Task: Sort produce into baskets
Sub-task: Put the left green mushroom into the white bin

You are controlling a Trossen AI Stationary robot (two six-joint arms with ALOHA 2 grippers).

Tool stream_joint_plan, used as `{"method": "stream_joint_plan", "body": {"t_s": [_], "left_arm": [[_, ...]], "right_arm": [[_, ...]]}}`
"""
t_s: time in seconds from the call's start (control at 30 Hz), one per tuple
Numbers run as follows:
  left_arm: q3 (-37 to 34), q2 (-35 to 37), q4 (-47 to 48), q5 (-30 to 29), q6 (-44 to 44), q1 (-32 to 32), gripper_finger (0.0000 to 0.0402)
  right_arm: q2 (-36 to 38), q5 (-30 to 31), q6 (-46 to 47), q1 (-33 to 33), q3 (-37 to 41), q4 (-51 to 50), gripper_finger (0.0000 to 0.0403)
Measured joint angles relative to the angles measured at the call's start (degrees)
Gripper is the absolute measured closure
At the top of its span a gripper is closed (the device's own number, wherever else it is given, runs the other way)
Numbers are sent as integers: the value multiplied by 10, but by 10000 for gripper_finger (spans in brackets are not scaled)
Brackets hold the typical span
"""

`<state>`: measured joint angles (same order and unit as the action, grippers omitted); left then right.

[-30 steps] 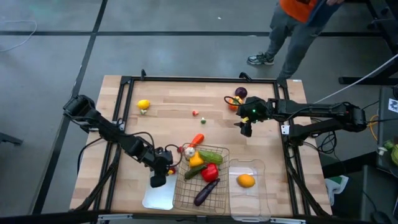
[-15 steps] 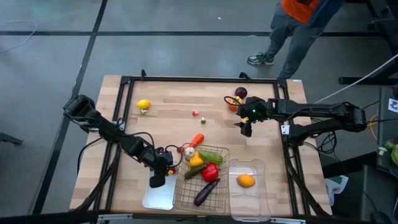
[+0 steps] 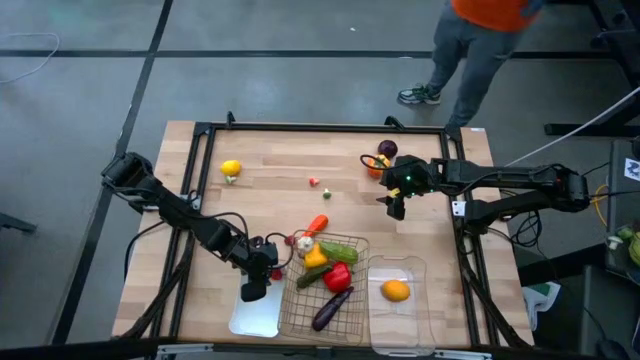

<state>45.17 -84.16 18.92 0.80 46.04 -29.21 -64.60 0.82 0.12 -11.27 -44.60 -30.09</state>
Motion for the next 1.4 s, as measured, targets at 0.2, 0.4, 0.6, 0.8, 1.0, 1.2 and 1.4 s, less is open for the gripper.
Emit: {"method": "stream_joint_plan", "body": {"t_s": [0.2,0.4,0.6,0.8,1.0,1.2,1.4], "left_arm": [[0,2,-17,24,0,0,233],[14,22,-15,38,1,8,233],[36,55,-15,39,-12,40,233],[42,95,-11,39,-59,88,233],[43,133,28,39,-88,153,233],[43,160,123,23,-100,233,233],[43,164,260,-36,-98,323,233]], "right_arm": [[0,0,0,0,0,0,145],[0,0,0,0,0,0,146],[0,0,0,0,0,0,145],[0,0,0,0,0,0,145],[0,0,0,0,0,0,145],[0,0,0,0,0,0,145],[0,0,0,0,0,0,145]]}}
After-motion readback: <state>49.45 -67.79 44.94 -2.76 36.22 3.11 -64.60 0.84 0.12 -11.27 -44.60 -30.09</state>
